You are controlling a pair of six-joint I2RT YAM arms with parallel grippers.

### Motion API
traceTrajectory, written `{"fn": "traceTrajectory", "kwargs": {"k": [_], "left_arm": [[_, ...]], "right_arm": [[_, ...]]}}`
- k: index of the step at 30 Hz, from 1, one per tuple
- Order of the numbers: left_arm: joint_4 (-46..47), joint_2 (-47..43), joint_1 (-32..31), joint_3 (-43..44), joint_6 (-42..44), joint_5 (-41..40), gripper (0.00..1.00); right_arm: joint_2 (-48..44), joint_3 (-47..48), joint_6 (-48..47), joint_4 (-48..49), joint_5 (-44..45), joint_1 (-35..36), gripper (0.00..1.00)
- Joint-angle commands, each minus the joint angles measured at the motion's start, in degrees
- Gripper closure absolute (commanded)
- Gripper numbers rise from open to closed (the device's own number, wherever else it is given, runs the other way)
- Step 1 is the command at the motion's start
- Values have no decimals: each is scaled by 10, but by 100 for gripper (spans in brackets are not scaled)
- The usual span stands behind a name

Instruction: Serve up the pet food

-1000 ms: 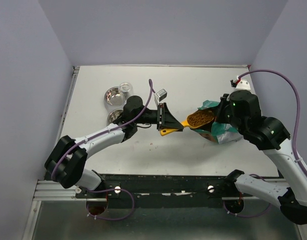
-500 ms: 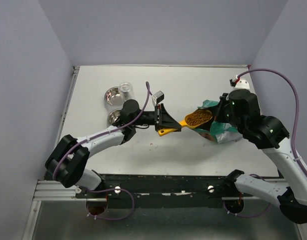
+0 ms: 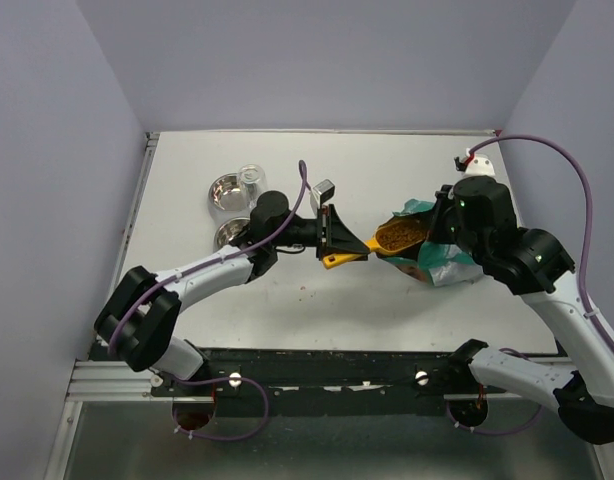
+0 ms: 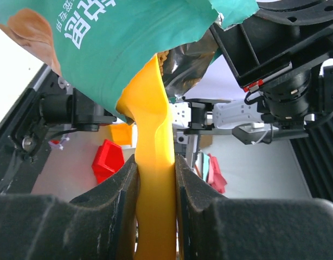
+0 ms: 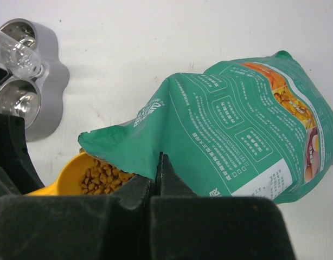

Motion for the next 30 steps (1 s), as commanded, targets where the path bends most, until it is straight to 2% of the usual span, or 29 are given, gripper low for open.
{"fn": "traceTrajectory", "kwargs": {"k": [1, 2, 3, 5, 6, 9, 13, 19, 21, 24, 25, 28, 30], "left_arm": [[91, 45, 9, 30, -54, -59, 100], [130, 38, 6, 9, -74, -74, 100], [108, 22, 7, 5, -55, -66, 100], [-3, -8, 9, 18, 29, -57, 100], [-28, -7, 11, 25, 46, -52, 100], [66, 11, 12, 19, -2, -40, 100], [-2, -19, 13, 28, 68, -30, 100], [34, -38, 16, -10, 77, -38, 100], [-41, -47, 13, 9, 110, -49, 100], [-300, -38, 10, 103, 171, -83, 100], [-321, -26, 10, 125, 172, -74, 100], [-265, -78, 7, 106, 158, -90, 100], [-301, -103, 7, 92, 176, -116, 100]], "right_arm": [[-9, 29, -10, 12, -7, 1, 100], [-8, 31, -10, 10, -8, 2, 100], [-8, 30, -10, 10, -5, 1, 100], [-13, 23, -10, 16, -3, 1, 100], [-13, 18, -10, 20, -4, 1, 100], [-15, 15, -8, 20, -8, 1, 100], [-20, 14, -9, 20, -2, 1, 100], [-30, 16, -1, 13, 9, 1, 100], [-31, 16, 0, 12, 4, 1, 100], [-27, 15, 1, 13, -2, 1, 100], [-27, 14, 2, 13, -1, 1, 100], [-25, 22, -1, 13, -1, 1, 100], [-28, 24, 0, 12, 3, 1, 100]]}}
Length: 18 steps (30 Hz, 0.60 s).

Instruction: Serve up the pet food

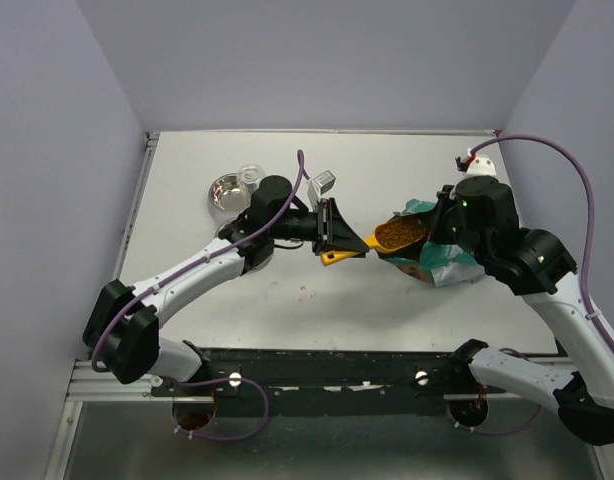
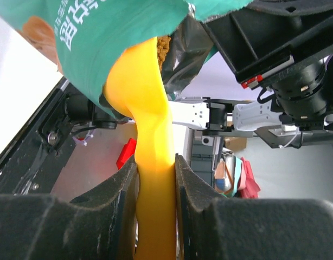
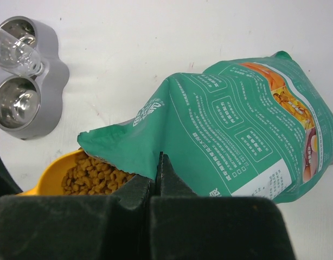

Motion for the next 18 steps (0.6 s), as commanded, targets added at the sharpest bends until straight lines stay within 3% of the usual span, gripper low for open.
{"fn": "traceTrajectory", "kwargs": {"k": [1, 3, 5, 9, 12, 16, 18], "left_arm": [[-55, -56, 10, -15, 41, -100, 100], [-18, -4, 14, -14, 5, -64, 100], [7, -9, 6, -23, -24, -78, 100], [-58, -21, 9, 8, 46, -75, 100], [77, -16, 20, -48, -33, -60, 100], [56, -21, 20, -37, -14, -40, 100], [92, -27, 24, -53, -42, -31, 100]], "right_arm": [[-25, 19, 7, 16, 9, 1, 100], [-25, 11, 5, 24, 1, 0, 100], [-17, 19, 1, 19, -5, 1, 100], [-22, 14, 1, 30, 2, 1, 100], [-15, 18, 2, 24, -9, 2, 100], [-24, 12, 1, 27, -1, 1, 100], [-24, 11, 0, 22, -2, 2, 100]]}}
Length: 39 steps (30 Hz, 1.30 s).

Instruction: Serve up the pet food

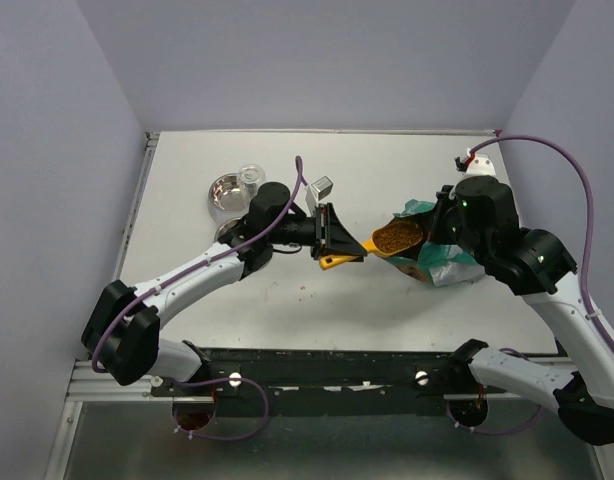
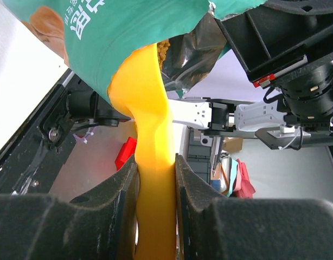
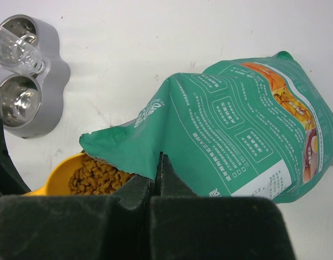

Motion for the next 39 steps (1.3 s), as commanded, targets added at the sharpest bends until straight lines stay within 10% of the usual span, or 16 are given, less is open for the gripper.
{"fn": "traceTrajectory", "kwargs": {"k": [1, 39], "left_arm": [[100, -12, 27, -22, -47, -23, 100], [132, -82, 35, -66, -5, 63, 100]], "right_arm": [[-25, 11, 1, 23, 2, 1, 100], [-23, 2, -6, 37, -7, 1, 100]]}}
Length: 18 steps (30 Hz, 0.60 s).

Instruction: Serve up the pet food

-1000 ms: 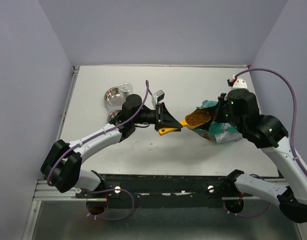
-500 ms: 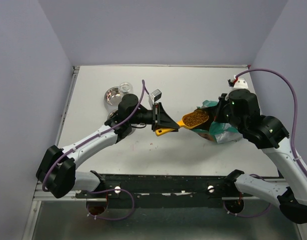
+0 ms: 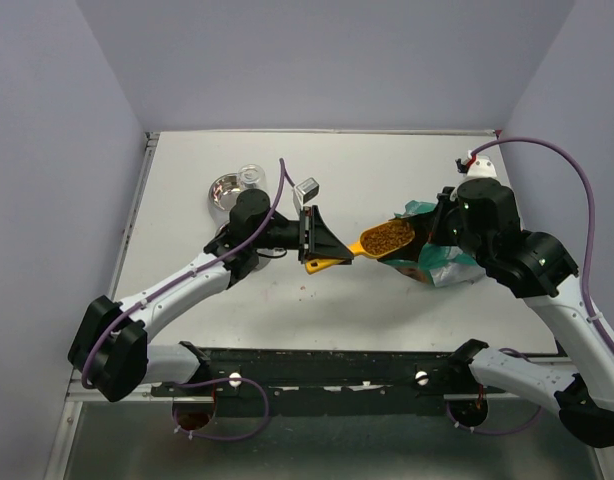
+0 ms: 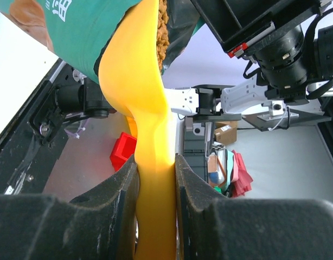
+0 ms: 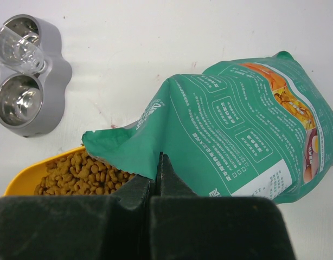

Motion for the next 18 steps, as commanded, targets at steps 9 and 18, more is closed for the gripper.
{"fn": "traceTrajectory", "kwargs": {"k": [9, 18], "left_arm": [[118, -25, 7, -23, 10, 51, 100], [124, -59, 19, -62, 0, 52, 100]], "right_arm": [[-13, 14, -6, 28, -7, 1, 100], [-12, 19, -7, 26, -5, 1, 100]]}}
